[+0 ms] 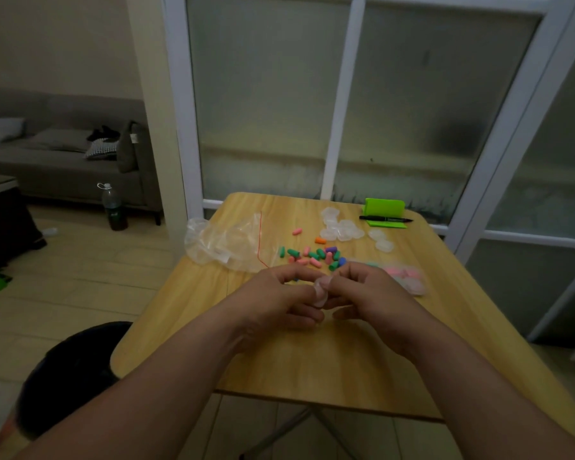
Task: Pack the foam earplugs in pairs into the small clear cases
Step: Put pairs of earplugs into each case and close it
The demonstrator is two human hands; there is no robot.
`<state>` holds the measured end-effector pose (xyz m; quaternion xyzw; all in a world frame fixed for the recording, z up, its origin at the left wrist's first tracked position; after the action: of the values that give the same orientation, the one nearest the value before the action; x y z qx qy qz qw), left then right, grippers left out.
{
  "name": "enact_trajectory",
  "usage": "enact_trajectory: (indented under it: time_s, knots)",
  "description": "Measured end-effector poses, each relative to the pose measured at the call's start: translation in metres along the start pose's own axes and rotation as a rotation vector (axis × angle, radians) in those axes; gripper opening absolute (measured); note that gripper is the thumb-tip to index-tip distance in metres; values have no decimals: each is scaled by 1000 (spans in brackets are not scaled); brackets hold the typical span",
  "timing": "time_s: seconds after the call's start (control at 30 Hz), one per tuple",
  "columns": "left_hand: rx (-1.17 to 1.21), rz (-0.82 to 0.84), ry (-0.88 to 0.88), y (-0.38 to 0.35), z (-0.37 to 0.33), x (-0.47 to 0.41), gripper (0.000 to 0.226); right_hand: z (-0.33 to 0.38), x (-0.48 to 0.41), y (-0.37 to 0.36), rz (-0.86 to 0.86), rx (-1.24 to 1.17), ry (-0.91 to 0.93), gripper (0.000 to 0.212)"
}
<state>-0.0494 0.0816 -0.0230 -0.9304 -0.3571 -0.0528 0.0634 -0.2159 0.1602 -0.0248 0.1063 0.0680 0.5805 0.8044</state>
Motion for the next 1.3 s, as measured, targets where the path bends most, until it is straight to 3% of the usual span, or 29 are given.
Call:
enact_trajectory:
  time_s: [0.43,0.7,0.97,1.07,1.2,1.3]
  knots:
    - [163,-45,63,1,4,-2,23,-2,-2,-2,-118,-81,-48,16]
    - [271,-105,92,-3,13,-9,32,0,-4,-5,-192,247,117,11]
    - [250,182,218,-9,19,5,40,-5,-8,2,-194,371,128,16]
    - [242,206,203,-10,20,6,46,0,-10,-7,-158,401,174,17]
    - [261,151,234,-13,15,6,20,3,-14,-15,-143,317,203,17]
    - [305,81,264,-12,14,6,52,7,-13,-20,-102,205,202,17]
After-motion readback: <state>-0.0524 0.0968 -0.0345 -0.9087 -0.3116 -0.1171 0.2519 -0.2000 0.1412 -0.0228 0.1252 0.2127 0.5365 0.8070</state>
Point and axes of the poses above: each hand's wrist, its own x-axis away from the middle knuckle, its own y-axis out of the back of the hand, z = x × y, the point moved 2 cm from there along -x, towards the middle knuckle
